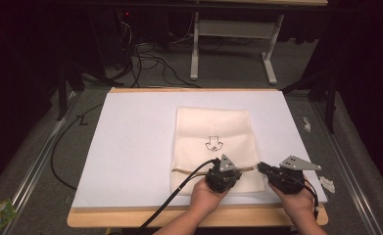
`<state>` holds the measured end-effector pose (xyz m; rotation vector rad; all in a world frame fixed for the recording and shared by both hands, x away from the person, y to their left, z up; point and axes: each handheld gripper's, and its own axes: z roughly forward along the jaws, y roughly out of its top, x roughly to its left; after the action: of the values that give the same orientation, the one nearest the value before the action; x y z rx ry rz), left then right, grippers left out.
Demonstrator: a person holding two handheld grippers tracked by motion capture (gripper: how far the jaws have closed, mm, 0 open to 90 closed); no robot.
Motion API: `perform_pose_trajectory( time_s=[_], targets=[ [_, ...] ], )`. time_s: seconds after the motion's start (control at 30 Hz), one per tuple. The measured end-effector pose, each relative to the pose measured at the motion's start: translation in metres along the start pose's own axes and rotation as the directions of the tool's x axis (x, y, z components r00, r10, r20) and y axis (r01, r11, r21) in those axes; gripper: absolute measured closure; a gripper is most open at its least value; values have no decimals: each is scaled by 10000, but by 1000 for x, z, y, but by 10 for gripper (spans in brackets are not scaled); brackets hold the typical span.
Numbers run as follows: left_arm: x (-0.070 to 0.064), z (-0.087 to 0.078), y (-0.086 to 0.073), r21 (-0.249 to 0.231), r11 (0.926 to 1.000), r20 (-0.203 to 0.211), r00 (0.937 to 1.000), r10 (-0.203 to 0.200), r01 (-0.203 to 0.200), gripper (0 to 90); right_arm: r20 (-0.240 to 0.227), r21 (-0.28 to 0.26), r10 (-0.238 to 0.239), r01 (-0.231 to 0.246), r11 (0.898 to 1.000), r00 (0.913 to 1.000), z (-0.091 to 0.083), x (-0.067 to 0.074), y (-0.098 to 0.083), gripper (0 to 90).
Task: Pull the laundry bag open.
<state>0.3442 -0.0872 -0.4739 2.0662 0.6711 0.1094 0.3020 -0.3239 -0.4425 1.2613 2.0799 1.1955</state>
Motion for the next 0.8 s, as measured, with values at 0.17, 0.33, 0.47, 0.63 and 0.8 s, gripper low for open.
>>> perform_pose_trajectory(
  time_s=[0.17,0.33,0.47,0.63,0.8],
  targets=[
    [6,-9,-4,119,9999,-90,9999,45,-44,872,22,-5,-33,33,10000,10000,-1,0,0,858],
    [12,-19,-7,389,9988,25,9996,294,-294,872,-29,-15,-95,95,10000,10000,-1,0,-1,857],
    [11,-25,-8,601,9960,-90,9977,675,-668,872,-10,12,-370,370,9993,9993,1,7,1,857],
    [16,-26,-11,704,9968,-68,9993,375,-370,874,59,84,-378,377,9993,9993,1,8,2,861],
    [20,-28,-10,926,9954,-171,9995,262,-245,875,255,210,-329,324,9993,9991,2,8,2,862]
  ],
)
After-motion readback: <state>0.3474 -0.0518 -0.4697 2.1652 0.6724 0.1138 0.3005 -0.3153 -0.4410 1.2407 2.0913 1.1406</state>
